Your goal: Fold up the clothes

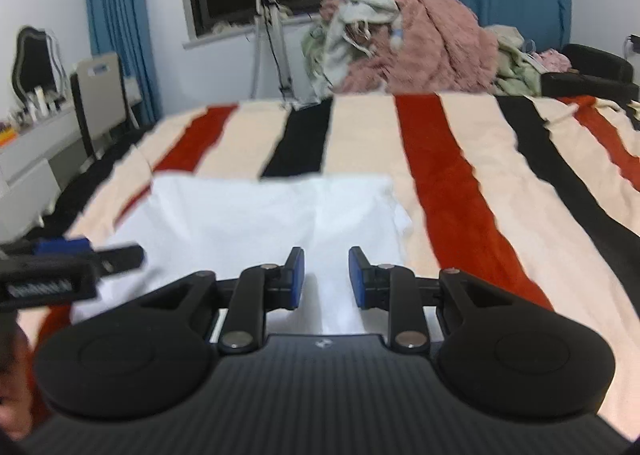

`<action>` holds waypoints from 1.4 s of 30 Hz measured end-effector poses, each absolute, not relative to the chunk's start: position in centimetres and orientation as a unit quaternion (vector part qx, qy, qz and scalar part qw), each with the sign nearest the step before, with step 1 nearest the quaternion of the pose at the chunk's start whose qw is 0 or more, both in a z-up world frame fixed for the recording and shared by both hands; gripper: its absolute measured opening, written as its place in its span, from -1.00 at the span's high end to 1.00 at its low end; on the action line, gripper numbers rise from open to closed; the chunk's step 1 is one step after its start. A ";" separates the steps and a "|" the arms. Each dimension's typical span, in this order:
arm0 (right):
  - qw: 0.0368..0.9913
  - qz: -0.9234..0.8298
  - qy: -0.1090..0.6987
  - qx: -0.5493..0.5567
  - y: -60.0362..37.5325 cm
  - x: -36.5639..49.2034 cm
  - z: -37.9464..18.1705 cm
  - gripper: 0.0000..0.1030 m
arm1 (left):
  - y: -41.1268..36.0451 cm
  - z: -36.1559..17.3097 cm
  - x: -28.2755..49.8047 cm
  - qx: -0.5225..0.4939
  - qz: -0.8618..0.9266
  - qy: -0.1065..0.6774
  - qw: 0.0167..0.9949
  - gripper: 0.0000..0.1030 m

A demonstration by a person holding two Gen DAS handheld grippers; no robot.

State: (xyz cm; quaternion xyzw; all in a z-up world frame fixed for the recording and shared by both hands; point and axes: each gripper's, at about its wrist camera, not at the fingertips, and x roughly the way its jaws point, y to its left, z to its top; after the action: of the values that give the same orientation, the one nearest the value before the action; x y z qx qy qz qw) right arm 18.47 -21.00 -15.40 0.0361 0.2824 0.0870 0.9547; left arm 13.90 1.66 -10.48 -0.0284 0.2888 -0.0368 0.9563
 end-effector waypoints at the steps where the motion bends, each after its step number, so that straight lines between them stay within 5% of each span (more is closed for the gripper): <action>1: 0.951 0.082 0.296 0.037 -21.2 18.2 -16.0 0.48 | 1.3 -10.8 13.5 -0.028 -0.038 0.295 0.954 -0.62; 13: 0.946 0.070 0.316 0.019 -20.4 17.5 -17.6 0.47 | 1.8 -9.8 9.9 -0.061 -0.028 0.305 0.950 -0.63; 18: 0.945 0.066 0.319 0.026 -20.4 17.6 -17.6 0.45 | 3.7 -8.5 7.6 -0.186 -0.092 0.316 0.926 -0.71; 24: 0.945 0.056 0.319 0.053 -20.6 17.2 -17.7 0.45 | 5.3 -13.0 9.6 -0.326 -0.105 0.385 0.857 -0.71; 32: 0.946 0.048 0.315 0.054 -20.3 17.1 -18.0 0.45 | 8.2 -15.4 12.9 -0.442 -0.076 0.360 0.818 -0.73; 35: 0.947 0.045 0.313 0.066 -20.5 17.1 -17.8 0.45 | 9.1 -16.2 13.9 -0.477 -0.065 0.349 0.804 -0.65; 40: 0.940 0.052 0.300 0.156 -22.2 16.9 -17.1 0.44 | 10.0 -15.4 13.7 -0.481 -0.060 0.325 0.812 -0.08; 42: 0.929 0.066 0.296 0.214 -23.3 16.8 -16.9 0.43 | 10.4 -15.1 13.6 -0.490 -0.074 0.310 0.812 -0.04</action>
State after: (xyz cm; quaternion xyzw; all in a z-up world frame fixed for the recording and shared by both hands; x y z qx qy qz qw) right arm 16.81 -23.28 -16.86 0.2144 0.2957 0.0658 0.9286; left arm 13.61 10.38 -15.08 -0.4898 0.3099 -0.0735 0.8115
